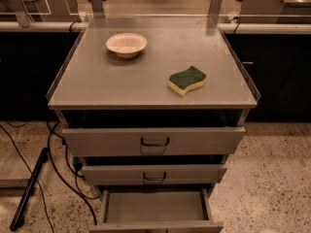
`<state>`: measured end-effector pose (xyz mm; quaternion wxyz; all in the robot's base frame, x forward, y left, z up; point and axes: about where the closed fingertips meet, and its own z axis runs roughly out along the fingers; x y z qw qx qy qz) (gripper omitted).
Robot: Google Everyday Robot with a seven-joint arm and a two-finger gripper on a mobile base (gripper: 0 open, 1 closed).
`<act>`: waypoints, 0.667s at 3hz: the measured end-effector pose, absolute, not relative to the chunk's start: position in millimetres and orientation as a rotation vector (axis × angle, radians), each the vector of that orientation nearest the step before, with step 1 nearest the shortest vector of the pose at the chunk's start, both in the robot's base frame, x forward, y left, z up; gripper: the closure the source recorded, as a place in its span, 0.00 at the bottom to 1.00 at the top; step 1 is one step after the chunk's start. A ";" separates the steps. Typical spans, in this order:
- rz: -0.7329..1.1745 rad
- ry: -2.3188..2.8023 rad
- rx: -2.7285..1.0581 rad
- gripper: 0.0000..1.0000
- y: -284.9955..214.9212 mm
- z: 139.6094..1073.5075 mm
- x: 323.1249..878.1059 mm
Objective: Close bottom drawer
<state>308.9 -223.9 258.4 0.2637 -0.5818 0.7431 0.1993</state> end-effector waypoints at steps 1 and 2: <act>0.510 1.939 -1.604 1.00 -214.5 240.6 316.3; 0.488 1.852 -1.636 1.00 -200.1 226.3 327.6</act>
Offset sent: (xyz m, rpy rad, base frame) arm 0.0353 0.0391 -0.0490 0.0433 -0.2059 0.1358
